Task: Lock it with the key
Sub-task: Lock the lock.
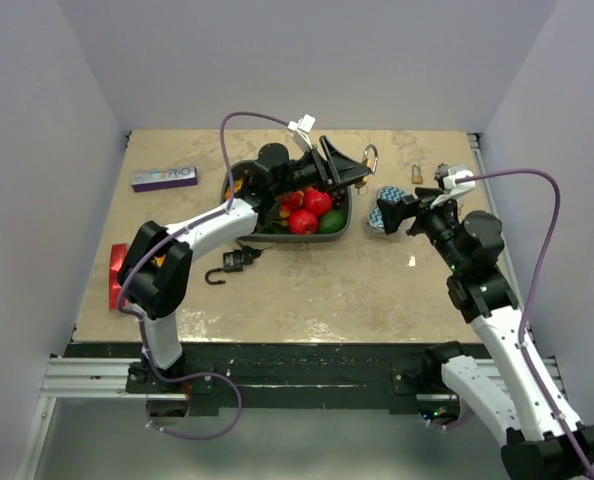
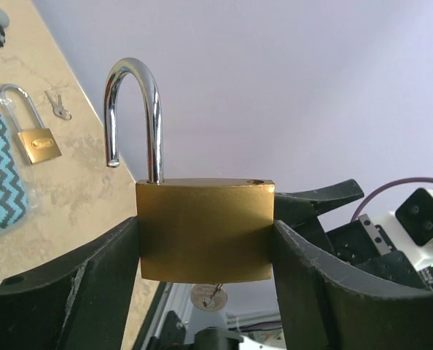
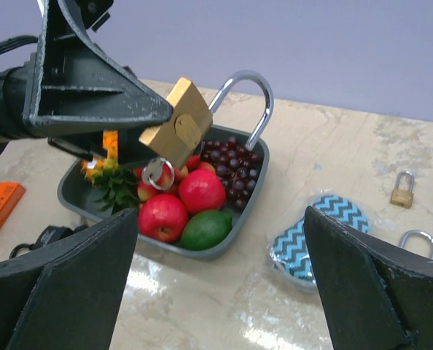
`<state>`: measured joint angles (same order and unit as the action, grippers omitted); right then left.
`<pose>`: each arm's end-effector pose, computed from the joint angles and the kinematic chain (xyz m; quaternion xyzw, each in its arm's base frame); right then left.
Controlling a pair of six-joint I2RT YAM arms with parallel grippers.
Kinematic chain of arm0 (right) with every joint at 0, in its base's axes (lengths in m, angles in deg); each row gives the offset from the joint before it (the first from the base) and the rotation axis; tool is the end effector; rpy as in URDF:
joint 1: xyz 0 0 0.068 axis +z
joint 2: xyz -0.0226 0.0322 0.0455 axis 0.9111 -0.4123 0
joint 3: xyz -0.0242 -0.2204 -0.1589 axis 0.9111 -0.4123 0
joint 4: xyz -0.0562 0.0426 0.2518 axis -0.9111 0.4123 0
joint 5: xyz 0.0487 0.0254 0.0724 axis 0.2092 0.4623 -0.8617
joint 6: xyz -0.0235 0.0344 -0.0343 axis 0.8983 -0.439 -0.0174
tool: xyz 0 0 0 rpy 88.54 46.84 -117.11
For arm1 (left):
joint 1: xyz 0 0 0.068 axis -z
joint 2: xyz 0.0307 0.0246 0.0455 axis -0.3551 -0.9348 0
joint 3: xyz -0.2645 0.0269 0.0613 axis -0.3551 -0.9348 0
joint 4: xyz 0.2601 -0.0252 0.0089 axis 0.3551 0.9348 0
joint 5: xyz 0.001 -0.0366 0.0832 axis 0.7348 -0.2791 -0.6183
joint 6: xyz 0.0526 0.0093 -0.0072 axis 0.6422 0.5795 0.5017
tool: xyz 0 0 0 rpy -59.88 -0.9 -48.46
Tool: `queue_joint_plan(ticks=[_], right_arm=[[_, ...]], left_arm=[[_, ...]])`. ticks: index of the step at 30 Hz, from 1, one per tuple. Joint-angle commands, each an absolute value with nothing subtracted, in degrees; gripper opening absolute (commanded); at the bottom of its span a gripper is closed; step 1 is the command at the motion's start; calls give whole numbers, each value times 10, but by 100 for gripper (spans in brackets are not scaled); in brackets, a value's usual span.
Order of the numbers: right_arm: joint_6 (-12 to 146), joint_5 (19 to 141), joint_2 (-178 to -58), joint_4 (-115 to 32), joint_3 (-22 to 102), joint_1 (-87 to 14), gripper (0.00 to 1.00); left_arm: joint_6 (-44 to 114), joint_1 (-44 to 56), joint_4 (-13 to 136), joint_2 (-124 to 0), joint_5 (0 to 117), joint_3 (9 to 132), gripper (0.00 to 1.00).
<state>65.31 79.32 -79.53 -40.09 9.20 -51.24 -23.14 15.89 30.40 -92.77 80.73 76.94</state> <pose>0.1701 0.0492 0.3623 -0.0911 0.6997 0.1918 0.6822 0.3443 -0.2789 0.3170 0.0014 0.6768 -0.6781 0.2866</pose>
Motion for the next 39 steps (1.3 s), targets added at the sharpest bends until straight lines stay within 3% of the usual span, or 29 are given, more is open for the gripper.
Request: queue_joint_plan(ticks=[1,13,17,27,34,38,39], right_arm=[[659,839,-826,-500,97,-500,99],[629,879,-868,-534,102,-448,99],[634,975,-898,-529,108,-440,95],[635,1031,-955,-586,113,-416,85],[672,1085,-993,-627,114,-403,69],[679,1087,-1003,-633,113,-403,47],[680,1087,-1005,-636,113,-403,38]], left_arm=[[-275,178,330,-913,751,831,0],[-290,195,394,-944,709,887,0],[-301,200,386,-950,705,901,0],[-313,209,379,-945,702,898,0],[-317,213,373,-942,703,894,0],[-317,213,374,-942,702,895,0],[-318,213,374,-941,703,896,0]])
